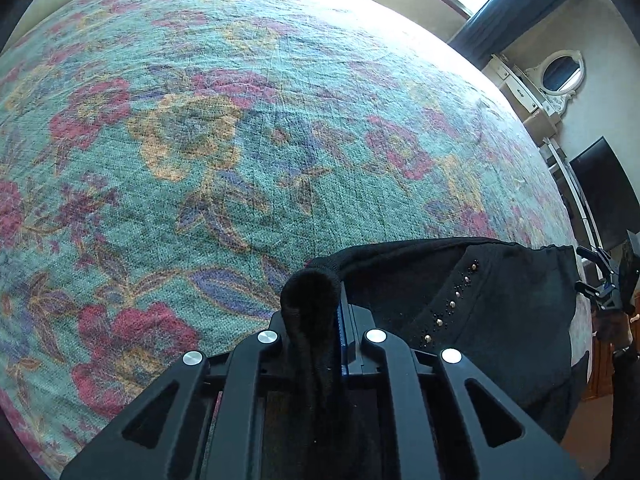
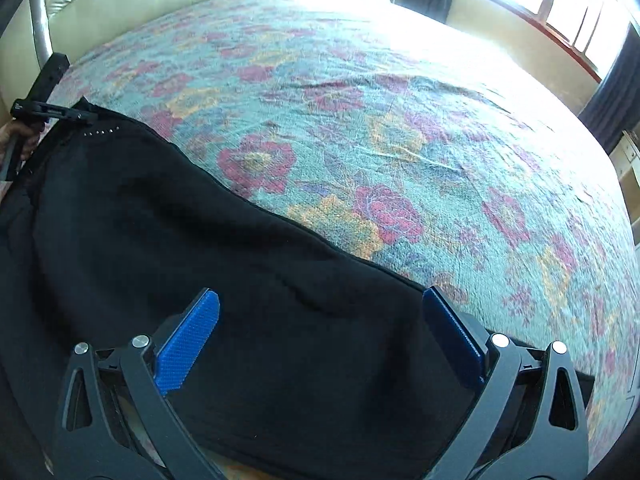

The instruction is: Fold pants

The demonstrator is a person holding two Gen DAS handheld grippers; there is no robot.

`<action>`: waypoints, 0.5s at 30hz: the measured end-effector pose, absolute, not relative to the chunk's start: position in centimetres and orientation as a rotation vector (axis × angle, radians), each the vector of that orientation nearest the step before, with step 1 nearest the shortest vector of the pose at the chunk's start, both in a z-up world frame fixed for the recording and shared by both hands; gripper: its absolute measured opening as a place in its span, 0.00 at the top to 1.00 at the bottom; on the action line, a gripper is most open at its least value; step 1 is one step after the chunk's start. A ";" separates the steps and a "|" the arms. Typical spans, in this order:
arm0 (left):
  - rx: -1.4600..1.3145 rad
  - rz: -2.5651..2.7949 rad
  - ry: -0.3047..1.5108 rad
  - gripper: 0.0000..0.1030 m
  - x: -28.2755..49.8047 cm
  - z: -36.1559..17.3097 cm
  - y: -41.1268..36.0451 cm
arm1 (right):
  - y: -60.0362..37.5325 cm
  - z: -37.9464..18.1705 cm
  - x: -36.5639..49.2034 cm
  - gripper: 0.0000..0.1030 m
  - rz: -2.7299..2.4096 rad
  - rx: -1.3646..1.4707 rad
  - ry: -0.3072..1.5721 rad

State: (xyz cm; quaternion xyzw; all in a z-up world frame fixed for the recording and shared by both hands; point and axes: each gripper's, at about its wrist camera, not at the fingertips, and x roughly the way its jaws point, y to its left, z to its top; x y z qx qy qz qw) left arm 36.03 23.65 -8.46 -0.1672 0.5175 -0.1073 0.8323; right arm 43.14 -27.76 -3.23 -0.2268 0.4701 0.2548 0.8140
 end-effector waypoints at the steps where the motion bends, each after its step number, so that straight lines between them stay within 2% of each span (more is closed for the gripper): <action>1: -0.357 -0.226 1.100 0.89 36.1 -8.5 23.7 | -27.1 -3.9 44.1 0.02 0.562 -0.511 1.024; 7: -0.332 -0.221 1.118 0.86 36.7 -8.4 23.5 | -23.4 -8.0 46.1 0.02 0.679 -0.744 1.096; 11: -0.323 -0.241 1.121 0.86 36.9 -8.4 23.6 | -24.9 -8.6 48.2 0.02 0.738 -0.589 1.211; 15: -0.371 -0.254 1.111 0.86 36.9 -8.8 24.2 | -25.8 -9.1 48.6 0.02 0.719 -0.517 1.247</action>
